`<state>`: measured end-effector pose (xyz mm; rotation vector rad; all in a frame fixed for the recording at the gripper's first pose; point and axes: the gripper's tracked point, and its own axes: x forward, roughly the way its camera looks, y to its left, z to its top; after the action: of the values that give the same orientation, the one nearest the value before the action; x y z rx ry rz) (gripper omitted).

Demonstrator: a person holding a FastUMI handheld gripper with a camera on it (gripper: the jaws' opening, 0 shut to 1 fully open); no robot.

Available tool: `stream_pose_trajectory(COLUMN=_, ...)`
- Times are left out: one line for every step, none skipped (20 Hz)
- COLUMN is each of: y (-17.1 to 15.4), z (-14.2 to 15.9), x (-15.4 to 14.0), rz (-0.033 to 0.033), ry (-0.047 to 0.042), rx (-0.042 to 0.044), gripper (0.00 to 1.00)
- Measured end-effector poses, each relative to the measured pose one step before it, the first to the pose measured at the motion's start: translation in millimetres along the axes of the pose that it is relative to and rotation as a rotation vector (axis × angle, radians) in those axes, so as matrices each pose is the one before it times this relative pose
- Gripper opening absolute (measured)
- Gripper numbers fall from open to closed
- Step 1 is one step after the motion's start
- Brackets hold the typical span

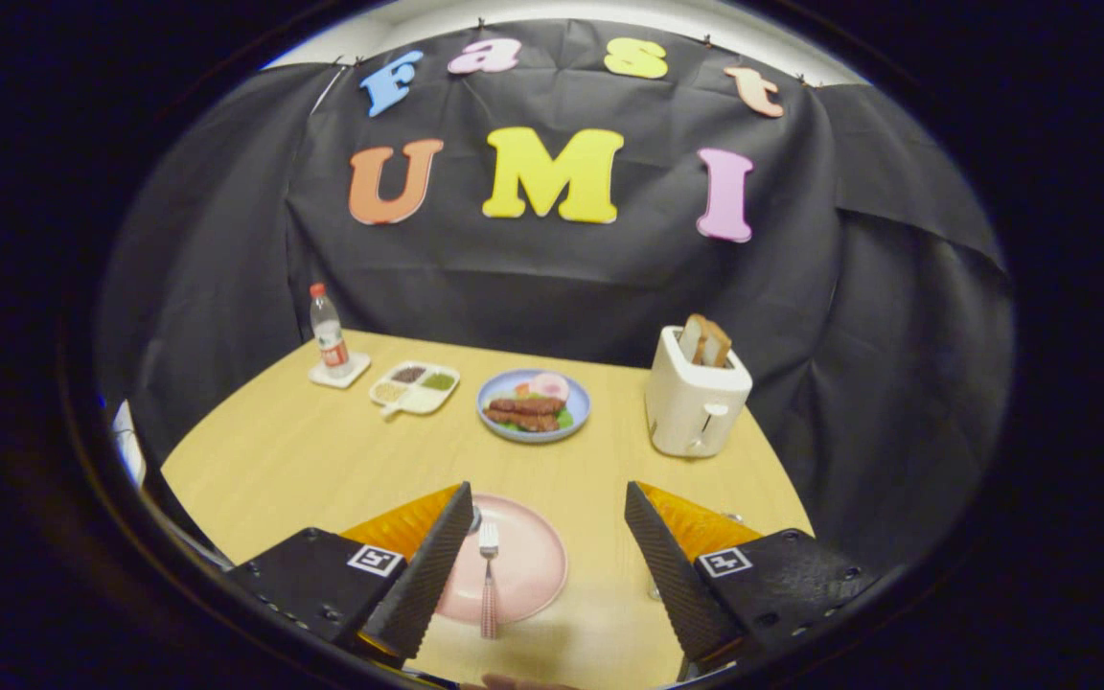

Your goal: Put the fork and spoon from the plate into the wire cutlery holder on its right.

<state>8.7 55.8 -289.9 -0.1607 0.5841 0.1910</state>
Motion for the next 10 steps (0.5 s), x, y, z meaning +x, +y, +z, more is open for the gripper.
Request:
stream_pose_trajectory(y=4.70, z=-13.05, x=6.91, rz=0.01193, ry=0.04041, rx=-0.00228, gripper=0.96)
stream_pose_trajectory(y=4.18, z=-12.64, x=9.02, rz=0.00501, ry=0.04277, rx=-0.00282, gripper=0.95)
stream_pose_trajectory(y=3.35, z=-12.90, x=7.57, rz=0.00296, ry=0.04777, rx=-0.00663, gripper=0.94)
stream_pose_trajectory(y=3.25, z=-11.72, x=6.97, rz=0.00367, ry=0.03839, rx=-0.00836, gripper=0.95)
stream_pose_trajectory(y=2.83, z=-11.51, x=6.75, rz=0.00102, ry=0.03701, rx=-0.00676, gripper=0.95)
stream_pose_trajectory(y=2.44, z=-11.37, x=5.10, rz=0.00554, ry=0.03477, rx=-0.00278, gripper=0.95)
stream_pose_trajectory(y=2.52, z=-7.70, x=5.04, rz=0.00725, ry=0.02415, rx=0.00293, gripper=0.95)
stream_pose_trajectory(y=1.95, z=-7.38, x=6.22, rz=-0.00014, ry=0.02574, rx=0.00009, gripper=0.95)
stream_pose_trajectory(y=1.01, z=-6.01, x=6.90, rz=0.00299, ry=0.02586, rx=-0.00241, gripper=0.95)
stream_pose_trajectory(y=2.40, z=-3.85, x=5.24, rz=0.00786, ry=0.02100, rx=-0.00558, gripper=0.95)
